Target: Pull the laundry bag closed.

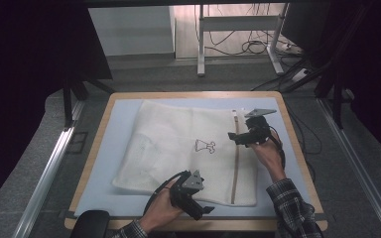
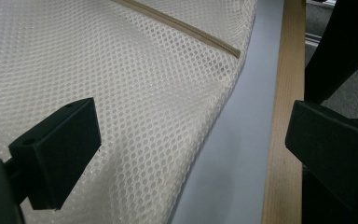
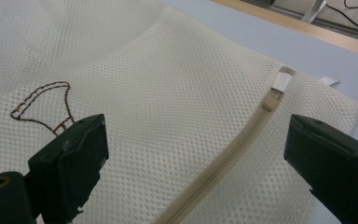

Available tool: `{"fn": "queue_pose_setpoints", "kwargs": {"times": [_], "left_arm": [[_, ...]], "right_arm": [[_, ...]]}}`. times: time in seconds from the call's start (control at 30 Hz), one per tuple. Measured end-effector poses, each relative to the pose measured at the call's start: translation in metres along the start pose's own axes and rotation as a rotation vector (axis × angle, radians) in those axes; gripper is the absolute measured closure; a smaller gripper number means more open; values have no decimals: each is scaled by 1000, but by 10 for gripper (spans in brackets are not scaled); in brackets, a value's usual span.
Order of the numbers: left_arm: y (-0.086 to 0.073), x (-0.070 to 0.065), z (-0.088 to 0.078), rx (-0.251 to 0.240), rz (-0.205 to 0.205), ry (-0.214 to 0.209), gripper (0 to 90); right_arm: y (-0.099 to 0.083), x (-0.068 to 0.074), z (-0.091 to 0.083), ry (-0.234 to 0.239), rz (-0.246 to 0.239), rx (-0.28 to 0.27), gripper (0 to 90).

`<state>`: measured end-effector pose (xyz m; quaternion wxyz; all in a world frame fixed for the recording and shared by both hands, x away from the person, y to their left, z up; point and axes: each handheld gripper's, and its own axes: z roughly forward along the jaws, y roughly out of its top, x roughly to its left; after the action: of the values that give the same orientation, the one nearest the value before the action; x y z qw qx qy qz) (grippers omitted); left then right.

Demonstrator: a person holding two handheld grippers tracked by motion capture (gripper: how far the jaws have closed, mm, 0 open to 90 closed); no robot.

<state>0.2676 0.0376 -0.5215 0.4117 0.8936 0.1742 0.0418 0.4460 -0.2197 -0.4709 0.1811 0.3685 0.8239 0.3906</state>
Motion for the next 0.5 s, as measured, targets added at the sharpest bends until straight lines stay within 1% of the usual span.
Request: {"fn": "queue_pose_setpoints", "kwargs": {"times": [0.07, 0.13, 0.27, 0.37, 0.5], "left_arm": [[-1, -1, -1, -6, -7, 6, 26], [-1, -1, -2, -1, -8, 10, 23], [-3, -1, -4, 11, -10, 22, 16], [-5, -1, -6, 2, -25, 22, 13], [-7, -1, -9, 7, -28, 29, 11]], "right_arm": [[-1, 2, -1, 5, -9, -1, 62], [-2, 4, -2, 2, -18, 2, 61], [-3, 8, -3, 10, -22, 0, 60], [-5, 12, -4, 18, -29, 0, 59], [-6, 17, -5, 25, -40, 1, 57]]}}
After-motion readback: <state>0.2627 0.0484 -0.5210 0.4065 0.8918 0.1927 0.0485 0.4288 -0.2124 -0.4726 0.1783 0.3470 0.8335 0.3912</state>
